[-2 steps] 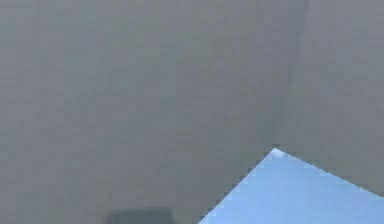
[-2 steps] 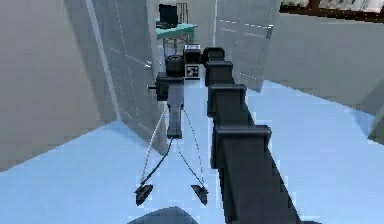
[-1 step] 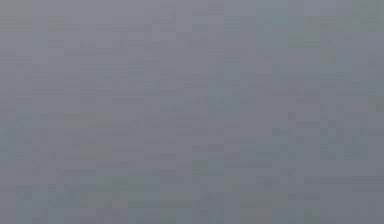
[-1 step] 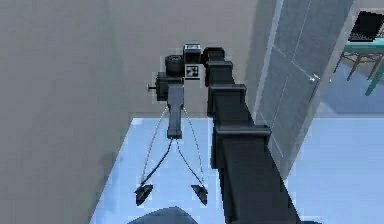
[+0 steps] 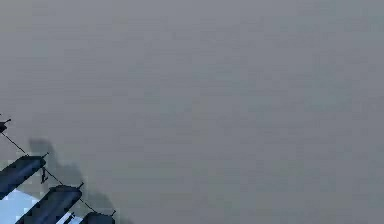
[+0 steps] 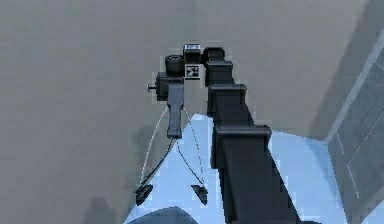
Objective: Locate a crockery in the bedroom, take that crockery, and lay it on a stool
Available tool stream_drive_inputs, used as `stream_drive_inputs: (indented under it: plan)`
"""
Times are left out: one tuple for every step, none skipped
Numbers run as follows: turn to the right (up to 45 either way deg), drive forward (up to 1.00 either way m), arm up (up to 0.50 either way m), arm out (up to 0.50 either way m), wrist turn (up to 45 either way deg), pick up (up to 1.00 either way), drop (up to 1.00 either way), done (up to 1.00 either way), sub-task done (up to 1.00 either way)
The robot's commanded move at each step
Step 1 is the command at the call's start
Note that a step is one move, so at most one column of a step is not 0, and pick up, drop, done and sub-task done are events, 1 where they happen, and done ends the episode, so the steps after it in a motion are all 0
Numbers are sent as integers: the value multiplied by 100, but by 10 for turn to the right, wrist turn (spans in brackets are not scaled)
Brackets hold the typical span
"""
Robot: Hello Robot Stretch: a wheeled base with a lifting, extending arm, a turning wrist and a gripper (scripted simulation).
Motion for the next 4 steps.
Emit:
stream_drive_inputs:
  plan:
    - [450, 0, 0, 0, 0, 0, 0, 0, 0]
    - [240, 0, 0, 0, 0, 0, 0, 0, 0]
    - [-450, 0, 0, 0, 0, 0, 0, 0, 0]
    - [-270, 0, 0, 0, 0, 0, 0, 0, 0]
